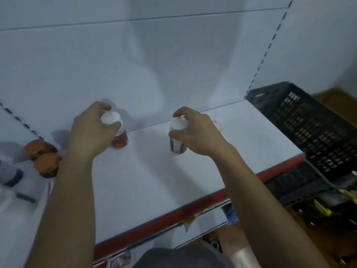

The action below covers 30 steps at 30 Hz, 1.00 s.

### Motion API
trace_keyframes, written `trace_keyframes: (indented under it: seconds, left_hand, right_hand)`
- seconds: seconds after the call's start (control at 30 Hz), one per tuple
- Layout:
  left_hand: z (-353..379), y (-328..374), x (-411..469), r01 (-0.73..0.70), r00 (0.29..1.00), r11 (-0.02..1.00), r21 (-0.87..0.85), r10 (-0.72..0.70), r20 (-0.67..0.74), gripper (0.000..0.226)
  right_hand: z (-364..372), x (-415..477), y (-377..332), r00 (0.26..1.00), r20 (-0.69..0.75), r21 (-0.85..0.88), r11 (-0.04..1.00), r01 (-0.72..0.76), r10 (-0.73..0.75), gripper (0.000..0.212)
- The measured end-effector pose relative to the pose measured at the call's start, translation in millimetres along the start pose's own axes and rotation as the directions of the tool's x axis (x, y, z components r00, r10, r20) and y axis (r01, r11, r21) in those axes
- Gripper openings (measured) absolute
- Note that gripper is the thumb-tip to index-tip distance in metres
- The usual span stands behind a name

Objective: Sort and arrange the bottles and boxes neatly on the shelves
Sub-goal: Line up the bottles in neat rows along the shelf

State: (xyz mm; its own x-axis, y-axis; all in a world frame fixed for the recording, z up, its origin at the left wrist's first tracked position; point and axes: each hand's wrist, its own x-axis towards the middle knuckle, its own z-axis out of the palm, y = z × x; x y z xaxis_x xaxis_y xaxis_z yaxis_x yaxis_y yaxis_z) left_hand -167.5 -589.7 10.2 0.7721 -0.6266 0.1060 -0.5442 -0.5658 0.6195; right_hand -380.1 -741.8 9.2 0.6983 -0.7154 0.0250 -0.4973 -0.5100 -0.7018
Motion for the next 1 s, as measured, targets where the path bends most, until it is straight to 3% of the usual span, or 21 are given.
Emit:
trace_keyframes:
  seconds: [0.1, 0.23, 0.37, 0.47, 0.57, 0.67, 0.77, 0.83, 1.0]
  left_hand:
    - [5, -1, -10, 0.02, 0.996, 0.997, -0.077, -0.026, -0.087, 0.045]
    - [14, 17, -21, -0.005, 0.977, 1.0, -0.007, 0.003, -0.214, 0.04]
    - [16, 49, -34, -0.025, 0.956, 0.996, 0.081, 0.047, -0.29, 0.033]
    - [27, 82, -44, -0.062, 0.971, 0.995, 0.081, 0.079, -0.225, 0.017]
    - [48, 115, -49, -0.138, 0.988, 0.987, 0.081, 0.143, -0.061, 0.007]
    - [93, 138, -46, -0.178, 0.981, 0.983, 0.041, 0.174, 0.091, 0.012]
    - [142, 148, -40, -0.11, 0.98, 0.994, -0.01, 0.11, 0.168, 0.03]
    - [163, 149, -34, -0.075, 0.971, 0.997, -0.033, 0.08, 0.226, 0.035]
    - [174, 148, -28, -0.067, 0.97, 0.998, -0.023, 0.07, 0.232, 0.011]
  right_hand:
    - [22, 31, -4, 0.995, 0.047, 0.064, 0.994, 0.087, -0.09, 0.048]
    - [20, 43, -2, 0.958, 0.124, 0.133, 0.961, 0.242, -0.258, 0.066]
    - [-15, 44, 33, 0.931, 0.051, 0.051, 0.932, 0.36, -0.362, 0.044]
    - [-47, 42, 73, 0.944, -0.008, -0.02, 0.944, 0.329, -0.33, 0.023]
    - [-73, 43, 109, 0.97, 0.025, -0.003, 0.97, 0.242, -0.242, 0.01]
    - [-81, 43, 130, 0.967, 0.113, -0.028, 0.972, 0.233, -0.229, 0.02]
    - [-77, 39, 142, 0.949, 0.203, -0.013, 0.968, 0.251, -0.243, 0.032]
    - [-74, 38, 147, 0.944, 0.186, -0.014, 0.959, 0.281, -0.274, 0.033]
    - [-67, 42, 156, 0.943, 0.13, 0.002, 0.951, 0.31, -0.307, 0.039]
